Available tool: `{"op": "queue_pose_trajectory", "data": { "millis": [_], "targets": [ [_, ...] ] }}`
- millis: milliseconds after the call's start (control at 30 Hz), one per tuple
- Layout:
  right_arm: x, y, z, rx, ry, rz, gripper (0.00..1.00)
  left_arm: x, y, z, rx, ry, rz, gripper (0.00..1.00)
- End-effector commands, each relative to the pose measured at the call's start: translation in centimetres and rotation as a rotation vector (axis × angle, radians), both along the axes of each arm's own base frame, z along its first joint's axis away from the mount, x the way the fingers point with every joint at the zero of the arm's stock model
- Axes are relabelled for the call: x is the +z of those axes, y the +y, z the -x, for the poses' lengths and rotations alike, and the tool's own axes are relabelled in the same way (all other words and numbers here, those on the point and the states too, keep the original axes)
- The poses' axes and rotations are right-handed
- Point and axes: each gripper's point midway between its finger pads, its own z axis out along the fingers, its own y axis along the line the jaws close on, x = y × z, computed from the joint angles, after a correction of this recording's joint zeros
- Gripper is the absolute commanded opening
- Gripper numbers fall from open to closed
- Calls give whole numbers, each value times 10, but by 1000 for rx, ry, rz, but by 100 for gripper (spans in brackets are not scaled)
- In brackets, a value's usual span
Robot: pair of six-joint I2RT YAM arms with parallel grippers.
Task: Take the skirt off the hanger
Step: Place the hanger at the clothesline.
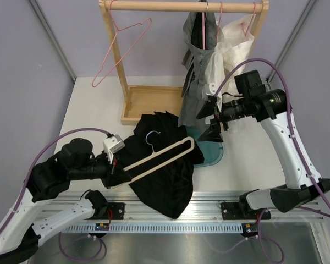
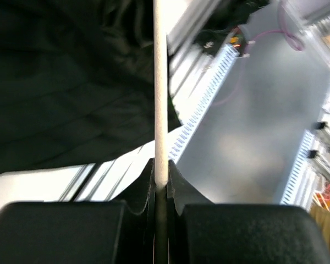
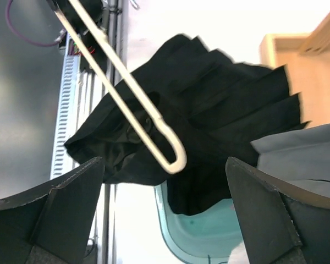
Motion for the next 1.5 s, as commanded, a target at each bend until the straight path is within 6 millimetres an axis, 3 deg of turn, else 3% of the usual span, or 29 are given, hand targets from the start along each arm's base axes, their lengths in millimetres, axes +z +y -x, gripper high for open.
{"op": "queue_pose_trajectory", "data": {
  "millis": [0,67,200,333,400,433,500,533,600,633,667,733,767,833,867,933,1000,1167,1467],
  "targets": [
    [50,-7,4,-73,-141,-70,99,9,20,-26,154,-100,-75,0],
    [58,-12,9,-112,-158,-88,99,8,35,-41,246,-134,-154,0],
    [66,-23,5,-202,-214,-122,99,35,58,-67,409,-247,-198,0],
    [48,-36,0,-286,-199,-130,100,48,66,-92,501,-343,-234,0],
    [49,-39,1,-301,-198,-165,99,58,56,-105,513,-378,-205,0],
    [36,-39,-1,-305,-161,-166,99,61,53,-111,515,-398,-203,0],
    [33,-44,-2,-313,-146,-212,99,72,40,-129,533,-437,-179,0],
    [14,-46,-4,-320,-92,-217,100,83,33,-139,540,-476,-152,0],
    [7,-53,-5,-328,-80,-256,99,89,24,-159,562,-510,-168,0],
    [-15,-54,-5,-335,-36,-248,100,100,19,-169,576,-550,-153,0],
    [-22,-55,-2,-332,-44,-249,99,114,18,-178,602,-574,-139,0],
    [-47,-57,1,-326,-29,-240,99,121,9,-200,612,-601,-156,0],
    [-51,-58,5,-311,-77,-233,99,143,12,-211,652,-636,-121,0],
    [-61,-60,7,-317,-87,-211,100,151,4,-234,652,-653,-127,0],
    [-63,-63,4,-321,-127,-190,99,169,13,-245,694,-673,-101,0],
    [-67,-67,-2,-347,-146,-161,99,175,6,-266,691,-678,-74,0],
    [-73,-74,-9,-388,-157,-117,100,189,12,-282,710,-697,-43,0],
    [-88,-84,-17,-422,-208,-42,100,197,19,-322,730,-705,-28,0],
    [-102,-88,-16,-406,-219,-5,99,208,34,-369,768,-740,11,0]
  ]
}}
